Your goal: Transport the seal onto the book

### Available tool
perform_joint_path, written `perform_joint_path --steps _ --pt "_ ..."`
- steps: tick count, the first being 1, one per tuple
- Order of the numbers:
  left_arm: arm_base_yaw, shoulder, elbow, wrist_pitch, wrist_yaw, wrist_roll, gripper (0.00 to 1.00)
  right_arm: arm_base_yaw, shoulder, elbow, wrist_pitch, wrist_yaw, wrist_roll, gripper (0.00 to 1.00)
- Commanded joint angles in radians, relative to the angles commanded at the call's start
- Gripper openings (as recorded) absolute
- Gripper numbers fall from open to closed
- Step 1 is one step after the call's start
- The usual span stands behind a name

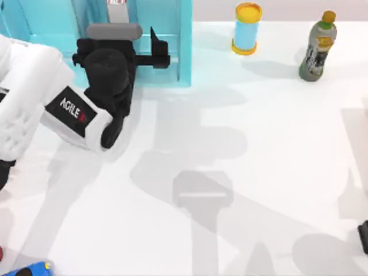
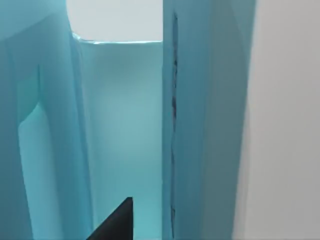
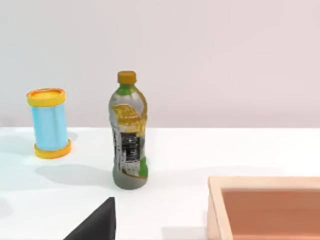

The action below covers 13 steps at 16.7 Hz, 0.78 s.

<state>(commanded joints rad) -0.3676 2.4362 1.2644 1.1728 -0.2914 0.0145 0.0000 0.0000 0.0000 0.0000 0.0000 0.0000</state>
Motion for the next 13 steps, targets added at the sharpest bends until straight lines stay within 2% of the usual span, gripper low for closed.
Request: perform_joint_path --steps 13 --pt "0.0 0.0 0.0 0.0 0.0 0.0 0.02 0.0 0.0 0.0 0.0 0.0 0.0 1.0"
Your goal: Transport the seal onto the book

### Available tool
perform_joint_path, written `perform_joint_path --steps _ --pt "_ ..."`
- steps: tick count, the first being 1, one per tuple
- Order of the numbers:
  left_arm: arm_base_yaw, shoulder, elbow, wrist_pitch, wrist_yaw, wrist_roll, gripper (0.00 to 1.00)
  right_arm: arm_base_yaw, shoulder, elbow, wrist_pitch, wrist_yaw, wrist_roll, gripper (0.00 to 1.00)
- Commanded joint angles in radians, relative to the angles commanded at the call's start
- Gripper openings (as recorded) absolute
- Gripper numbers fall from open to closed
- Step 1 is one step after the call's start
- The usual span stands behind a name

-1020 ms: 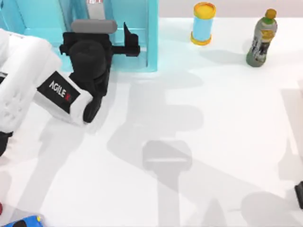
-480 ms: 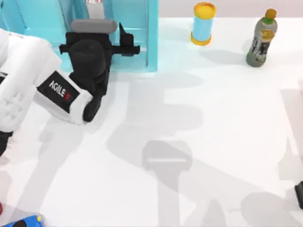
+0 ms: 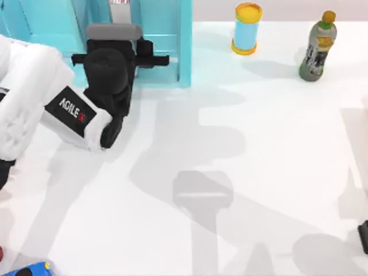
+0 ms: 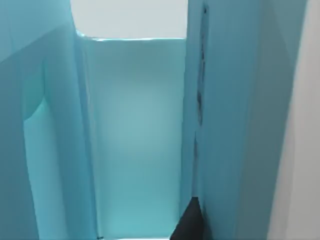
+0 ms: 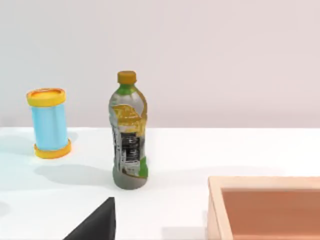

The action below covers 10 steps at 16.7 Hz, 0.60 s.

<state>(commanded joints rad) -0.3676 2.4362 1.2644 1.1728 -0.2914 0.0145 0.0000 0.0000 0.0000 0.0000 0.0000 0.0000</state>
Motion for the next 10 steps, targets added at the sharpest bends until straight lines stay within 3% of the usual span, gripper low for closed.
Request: perform_joint_path --steps 10 --pt "-0.005 -0.004 -0.002 -0.001 0.0 0.001 0.0 0.0 0.0 0.0 0.0 0.0 0.0 1.0"
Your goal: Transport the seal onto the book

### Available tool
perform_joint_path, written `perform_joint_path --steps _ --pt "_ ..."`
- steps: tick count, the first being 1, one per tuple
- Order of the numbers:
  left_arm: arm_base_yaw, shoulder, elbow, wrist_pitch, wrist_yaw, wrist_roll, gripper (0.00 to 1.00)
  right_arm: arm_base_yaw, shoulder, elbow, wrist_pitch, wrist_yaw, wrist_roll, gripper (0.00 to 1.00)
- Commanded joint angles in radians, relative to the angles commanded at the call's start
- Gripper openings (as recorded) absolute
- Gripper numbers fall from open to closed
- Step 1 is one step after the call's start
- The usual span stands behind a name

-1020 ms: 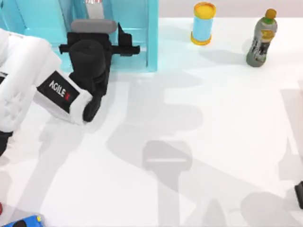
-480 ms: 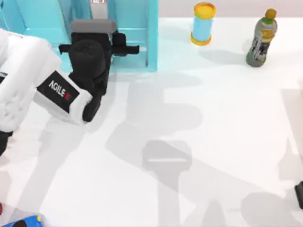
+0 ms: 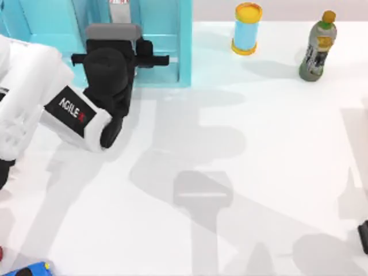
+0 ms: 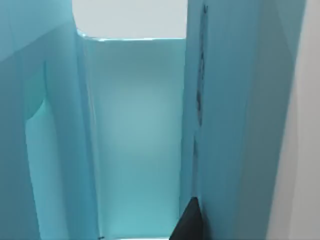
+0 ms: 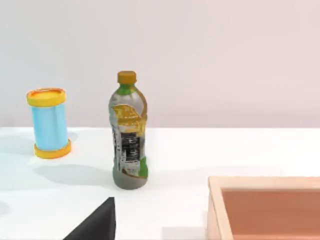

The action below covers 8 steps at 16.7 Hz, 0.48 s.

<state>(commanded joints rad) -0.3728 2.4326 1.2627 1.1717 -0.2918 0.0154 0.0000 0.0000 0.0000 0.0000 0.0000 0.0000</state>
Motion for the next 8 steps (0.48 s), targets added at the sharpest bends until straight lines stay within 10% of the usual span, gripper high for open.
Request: perform_joint_path --steps 8 --pt "-0.079 -0.361 -0.179 -0.19 -0.091 0.006 0.0 0.0 0.0 0.0 0.0 0.0 0.0 1.0"
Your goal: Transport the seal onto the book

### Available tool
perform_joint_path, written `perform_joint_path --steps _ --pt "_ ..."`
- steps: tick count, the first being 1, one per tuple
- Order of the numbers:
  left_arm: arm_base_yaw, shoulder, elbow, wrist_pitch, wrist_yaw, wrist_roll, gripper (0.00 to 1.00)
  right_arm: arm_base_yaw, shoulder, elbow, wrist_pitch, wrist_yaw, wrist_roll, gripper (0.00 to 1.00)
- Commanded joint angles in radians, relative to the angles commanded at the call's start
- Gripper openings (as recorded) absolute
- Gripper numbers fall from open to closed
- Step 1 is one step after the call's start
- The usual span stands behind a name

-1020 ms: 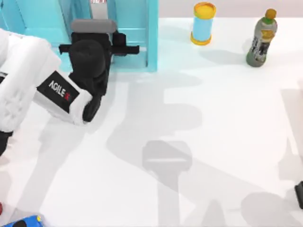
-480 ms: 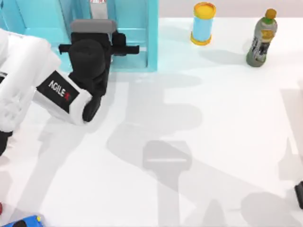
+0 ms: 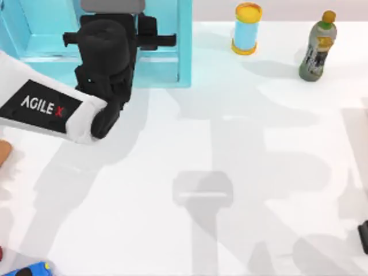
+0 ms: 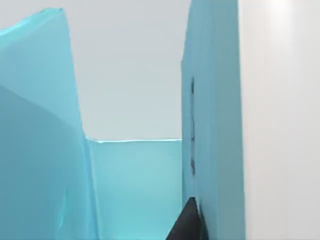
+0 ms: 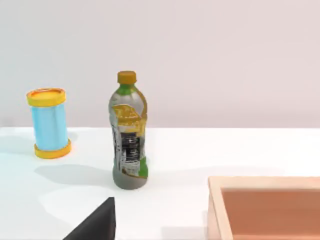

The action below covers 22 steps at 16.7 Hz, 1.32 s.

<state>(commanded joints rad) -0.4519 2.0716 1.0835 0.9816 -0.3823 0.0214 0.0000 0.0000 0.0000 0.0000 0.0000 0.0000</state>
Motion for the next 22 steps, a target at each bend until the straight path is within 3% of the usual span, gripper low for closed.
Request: perform_joint_path --steps 6,10,18,22 --pt "-0.103 -0.495 -0.222 -0.236 -0.108 0.001 0.0 0.0 0.0 0.0 0.0 0.0 0.0 1.0" --pt "-0.157 -0.704 -0.33 -0.35 -0.161 0.001 0.0 0.0 0.0 0.0 0.0 0.0 0.0 1.0" --pt "-0.167 -0.744 -0.357 -0.378 -0.176 0.003 0.0 0.0 0.0 0.0 0.0 0.0 0.0 1.0" --pt "-0.207 -0.697 -0.314 -0.414 -0.217 -0.099 0.0 0.0 0.0 0.0 0.0 0.0 0.0 1.0"
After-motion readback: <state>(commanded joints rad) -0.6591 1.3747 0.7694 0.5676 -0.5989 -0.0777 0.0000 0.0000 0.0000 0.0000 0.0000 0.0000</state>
